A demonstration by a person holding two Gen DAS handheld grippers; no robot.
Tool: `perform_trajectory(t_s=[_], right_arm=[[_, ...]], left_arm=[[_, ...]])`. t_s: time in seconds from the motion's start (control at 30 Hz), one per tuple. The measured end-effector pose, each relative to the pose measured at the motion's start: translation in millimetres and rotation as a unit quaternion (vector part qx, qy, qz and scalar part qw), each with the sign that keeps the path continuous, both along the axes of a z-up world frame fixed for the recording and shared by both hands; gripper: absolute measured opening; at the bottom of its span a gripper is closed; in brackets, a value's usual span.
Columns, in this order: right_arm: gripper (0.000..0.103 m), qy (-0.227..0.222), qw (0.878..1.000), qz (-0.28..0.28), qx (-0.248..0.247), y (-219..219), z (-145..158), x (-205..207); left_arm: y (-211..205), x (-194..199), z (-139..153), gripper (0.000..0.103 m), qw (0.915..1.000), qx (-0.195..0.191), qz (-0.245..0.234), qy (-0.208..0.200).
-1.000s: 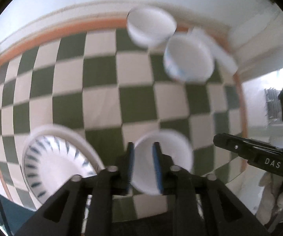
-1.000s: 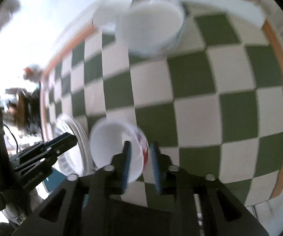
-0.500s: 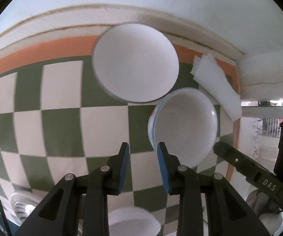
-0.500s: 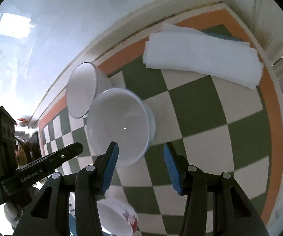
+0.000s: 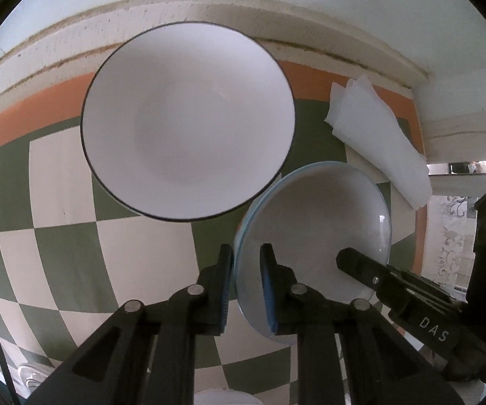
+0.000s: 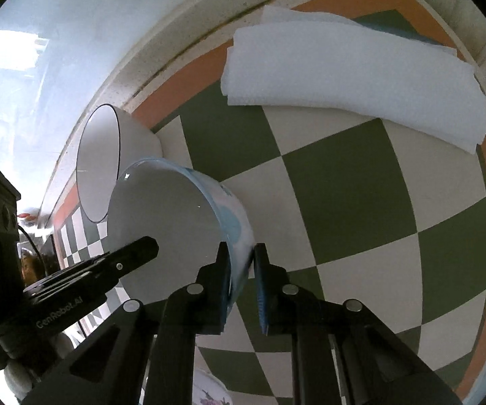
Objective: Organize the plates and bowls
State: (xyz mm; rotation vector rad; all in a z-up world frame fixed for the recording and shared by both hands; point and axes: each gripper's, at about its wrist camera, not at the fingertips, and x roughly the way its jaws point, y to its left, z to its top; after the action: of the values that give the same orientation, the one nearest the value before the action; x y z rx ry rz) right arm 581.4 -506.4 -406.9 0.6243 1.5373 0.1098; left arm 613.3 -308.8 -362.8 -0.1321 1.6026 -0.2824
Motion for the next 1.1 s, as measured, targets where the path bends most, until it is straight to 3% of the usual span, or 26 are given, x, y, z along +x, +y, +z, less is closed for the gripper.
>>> perform_trajectory(t_s=[0.3, 0.7, 0.83, 1.1], right_arm=[[0.013, -0.011, 1.0, 0.006, -0.004, 14.3, 16.7, -10.5], [0.013, -0.046, 0.998, 0.045, 0.0, 38.5, 92.3, -84.5], [0.014, -0.041, 0.997, 0.063, 0.01, 52.6, 104.4, -122.0], [0.014, -0.013, 0.995, 0.098, 0.014, 78.1, 91.9, -169.3]], left_arm=[[-0.1, -15.1, 26.7, 0.014, 0.9996, 0.001, -0.008, -0.027], [34.8, -98.3, 94.5, 0.014, 0.9983, -0.023, -0.023, -0.049], [50.7, -132.1, 95.3, 0.014, 0.9985, -0.013, -0.028, -0.045], [70.8, -179.7, 76.7, 0.014, 0.999, 0.017, -0.037, -0.018]])
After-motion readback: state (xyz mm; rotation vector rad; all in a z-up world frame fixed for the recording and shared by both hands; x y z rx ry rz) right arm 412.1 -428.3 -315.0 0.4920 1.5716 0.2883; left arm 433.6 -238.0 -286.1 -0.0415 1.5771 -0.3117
